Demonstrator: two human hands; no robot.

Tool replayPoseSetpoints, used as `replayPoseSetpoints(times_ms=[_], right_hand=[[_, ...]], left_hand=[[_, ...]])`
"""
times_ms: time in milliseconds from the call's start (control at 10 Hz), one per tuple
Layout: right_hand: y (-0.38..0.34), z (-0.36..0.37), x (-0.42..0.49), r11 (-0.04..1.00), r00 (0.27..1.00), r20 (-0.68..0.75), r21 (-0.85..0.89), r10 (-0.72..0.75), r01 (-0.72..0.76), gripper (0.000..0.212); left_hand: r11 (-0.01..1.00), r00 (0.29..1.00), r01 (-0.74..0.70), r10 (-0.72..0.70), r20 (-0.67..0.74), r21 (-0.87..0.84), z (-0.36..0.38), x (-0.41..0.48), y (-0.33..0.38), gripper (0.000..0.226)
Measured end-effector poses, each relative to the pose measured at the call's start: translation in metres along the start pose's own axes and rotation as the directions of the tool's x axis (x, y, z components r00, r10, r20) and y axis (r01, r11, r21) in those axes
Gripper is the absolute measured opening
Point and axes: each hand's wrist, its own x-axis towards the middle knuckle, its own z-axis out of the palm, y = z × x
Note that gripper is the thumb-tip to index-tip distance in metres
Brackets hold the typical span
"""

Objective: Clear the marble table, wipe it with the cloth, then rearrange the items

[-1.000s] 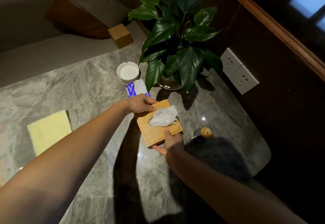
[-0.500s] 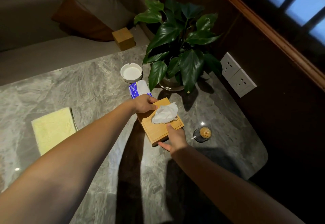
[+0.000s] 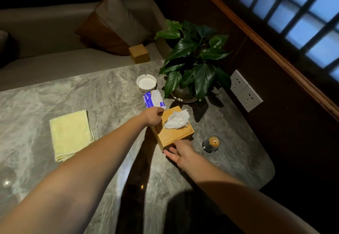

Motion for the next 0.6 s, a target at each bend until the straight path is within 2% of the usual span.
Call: replayPoseSetpoints(times_ms=[100, 300, 400, 500, 600], right_hand=[[0.007, 0.005, -0.008, 1.0, 1.0, 0.016, -0.004, -0.01, 0.01, 0.037], [0.022, 0.012, -0.017, 0.999, 0.998, 0.056, -0.006, -0.041, 0.041, 0.034], [0.028, 0.016, -0.032, 0.999, 0.996, 0.085, 0.03, -0.018, 0.015, 0.034], [0.032, 0.026, -0.054, 0.998, 0.987, 0.159, 0.063, 0.016, -0.027, 0.041], [0.032, 0.038, -0.08, 0.999, 0.97, 0.244, 0.028, 0.017, -0.025, 0.035]], left_hand=[[0.999, 0.996, 0.006, -0.01, -0.086, -0.044, 0.004, -0.014, -0.005, 0.051], [0.994, 0.987, -0.077, 0.066, -0.148, -0.073, 0.017, -0.038, -0.016, 0.042], [0.993, 0.98, -0.109, 0.098, -0.171, -0.054, 0.019, -0.052, -0.022, 0.045], [0.985, 0.956, -0.162, 0.17, -0.24, 0.056, 0.01, -0.062, -0.029, 0.056], [0.985, 0.927, -0.138, 0.166, -0.337, 0.104, -0.005, -0.081, -0.035, 0.069]])
